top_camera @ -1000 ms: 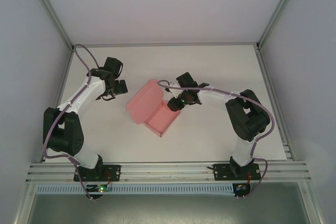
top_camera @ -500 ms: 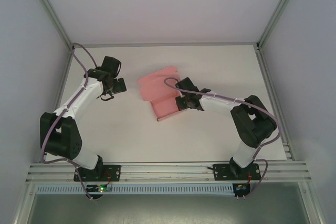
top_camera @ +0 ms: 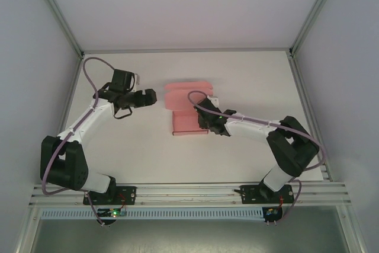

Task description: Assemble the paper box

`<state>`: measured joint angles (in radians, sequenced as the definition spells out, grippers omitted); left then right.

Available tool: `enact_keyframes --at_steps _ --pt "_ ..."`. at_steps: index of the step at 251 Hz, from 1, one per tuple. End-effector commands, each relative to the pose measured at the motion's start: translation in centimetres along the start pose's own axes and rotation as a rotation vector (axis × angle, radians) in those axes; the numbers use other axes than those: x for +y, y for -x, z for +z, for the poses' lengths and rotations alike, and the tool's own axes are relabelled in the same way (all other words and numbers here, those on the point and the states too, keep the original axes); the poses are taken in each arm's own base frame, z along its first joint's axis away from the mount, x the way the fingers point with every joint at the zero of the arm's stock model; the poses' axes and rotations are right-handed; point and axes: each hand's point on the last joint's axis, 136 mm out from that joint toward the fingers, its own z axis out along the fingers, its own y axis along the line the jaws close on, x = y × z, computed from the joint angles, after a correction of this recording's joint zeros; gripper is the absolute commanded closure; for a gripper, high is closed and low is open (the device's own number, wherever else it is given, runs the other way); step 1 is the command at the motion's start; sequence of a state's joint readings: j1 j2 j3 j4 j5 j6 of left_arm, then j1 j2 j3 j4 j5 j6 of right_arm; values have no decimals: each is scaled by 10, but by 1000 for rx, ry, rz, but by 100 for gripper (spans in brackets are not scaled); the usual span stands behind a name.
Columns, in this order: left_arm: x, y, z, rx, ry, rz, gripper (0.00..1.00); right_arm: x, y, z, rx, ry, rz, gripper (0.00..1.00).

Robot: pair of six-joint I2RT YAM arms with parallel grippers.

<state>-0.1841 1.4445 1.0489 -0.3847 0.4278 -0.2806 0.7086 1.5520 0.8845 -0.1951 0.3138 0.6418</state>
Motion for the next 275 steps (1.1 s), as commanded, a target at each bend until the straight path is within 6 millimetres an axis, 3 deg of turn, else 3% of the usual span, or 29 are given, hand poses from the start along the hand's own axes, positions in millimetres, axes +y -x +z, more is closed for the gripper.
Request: enact_keyframes --at_steps 1,55,83,118,160,214,275 --pt "-52 20 1 -48 -272 268 11 -11 24 -7 -87 34 -58 46" --pt "-51 17 30 70 -323 453 25 -21 74 0 -160 294 -215 26" --pt "-59 11 34 153 -414 489 33 -22 87 10 -123 387 -291 19" --pt "-55 9 45 216 -420 488 39 -15 92 25 -68 428 -344 20" --pt "-52 1 49 263 -425 507 43 2 96 25 -62 524 -398 27" --pt "-49 -9 49 291 -429 532 45 21 94 16 -56 642 -481 28" --pt "-44 -21 54 340 -415 539 55 10 105 27 -60 591 -494 27"
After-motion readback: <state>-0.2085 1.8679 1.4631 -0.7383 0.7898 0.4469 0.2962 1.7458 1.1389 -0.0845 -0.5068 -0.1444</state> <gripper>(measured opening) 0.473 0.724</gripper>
